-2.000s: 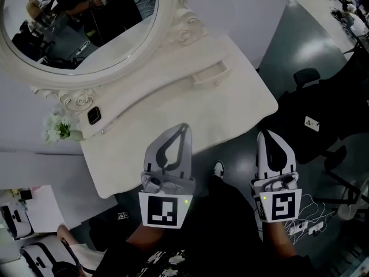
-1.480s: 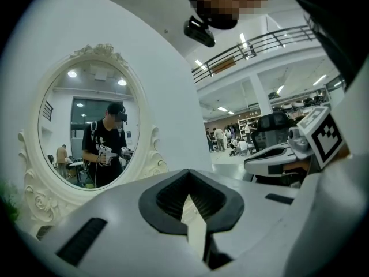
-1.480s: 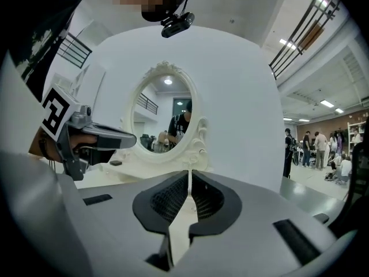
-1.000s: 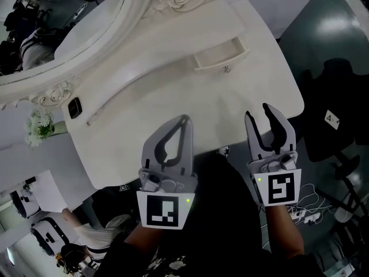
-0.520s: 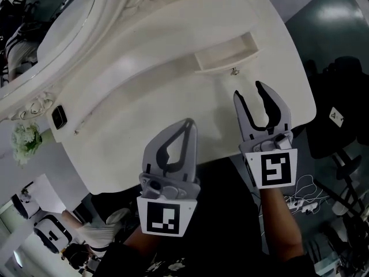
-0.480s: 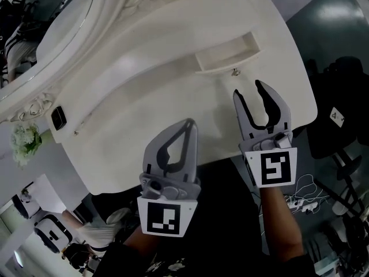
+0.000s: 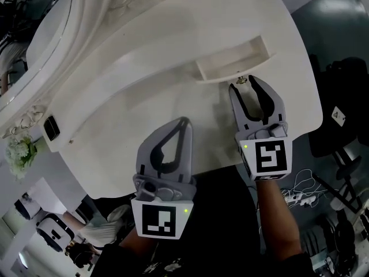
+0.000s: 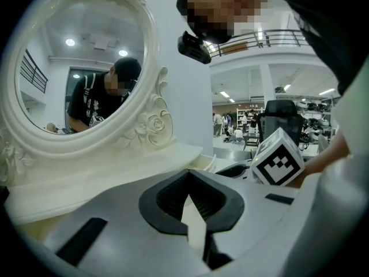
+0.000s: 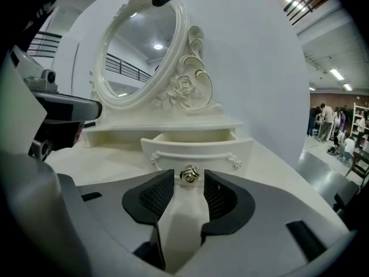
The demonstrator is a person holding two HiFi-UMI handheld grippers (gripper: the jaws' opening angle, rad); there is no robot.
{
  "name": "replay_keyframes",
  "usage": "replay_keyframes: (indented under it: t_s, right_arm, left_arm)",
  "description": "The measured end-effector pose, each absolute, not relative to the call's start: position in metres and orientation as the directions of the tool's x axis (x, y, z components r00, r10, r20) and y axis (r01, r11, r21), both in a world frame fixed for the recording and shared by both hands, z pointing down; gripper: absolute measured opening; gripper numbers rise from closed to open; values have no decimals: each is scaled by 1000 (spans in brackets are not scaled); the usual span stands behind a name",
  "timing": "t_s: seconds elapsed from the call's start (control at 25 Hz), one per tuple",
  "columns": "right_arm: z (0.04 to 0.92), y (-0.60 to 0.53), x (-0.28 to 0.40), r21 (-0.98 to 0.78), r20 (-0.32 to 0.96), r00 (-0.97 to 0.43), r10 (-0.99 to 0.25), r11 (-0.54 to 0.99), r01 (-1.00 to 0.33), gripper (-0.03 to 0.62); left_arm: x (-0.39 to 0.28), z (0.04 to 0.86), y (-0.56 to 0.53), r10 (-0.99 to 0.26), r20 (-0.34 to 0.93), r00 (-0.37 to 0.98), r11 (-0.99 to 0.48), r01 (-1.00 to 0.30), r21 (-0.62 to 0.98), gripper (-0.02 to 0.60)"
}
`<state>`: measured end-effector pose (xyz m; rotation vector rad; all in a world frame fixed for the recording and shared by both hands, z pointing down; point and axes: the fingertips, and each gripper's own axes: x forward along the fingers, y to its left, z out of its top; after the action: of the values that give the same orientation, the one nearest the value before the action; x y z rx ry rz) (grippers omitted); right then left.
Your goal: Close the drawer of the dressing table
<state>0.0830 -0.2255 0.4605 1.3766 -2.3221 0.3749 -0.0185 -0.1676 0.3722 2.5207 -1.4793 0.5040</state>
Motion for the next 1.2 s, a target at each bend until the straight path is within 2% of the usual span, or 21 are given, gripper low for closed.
replay_keyframes:
  t_s: [0.12, 1.2]
  right_arm:
    - [464, -229, 84, -2, 507, -400, -763, 463, -886, 92]
    - [462, -254, 78, -16, 499, -373, -782, 422, -907, 87]
  left_arm:
    - [-17, 377, -168, -806, 383, 452, -488, -873, 3, 2]
    - [-21, 393, -181, -789, 400, 467, -492, -869, 46, 2]
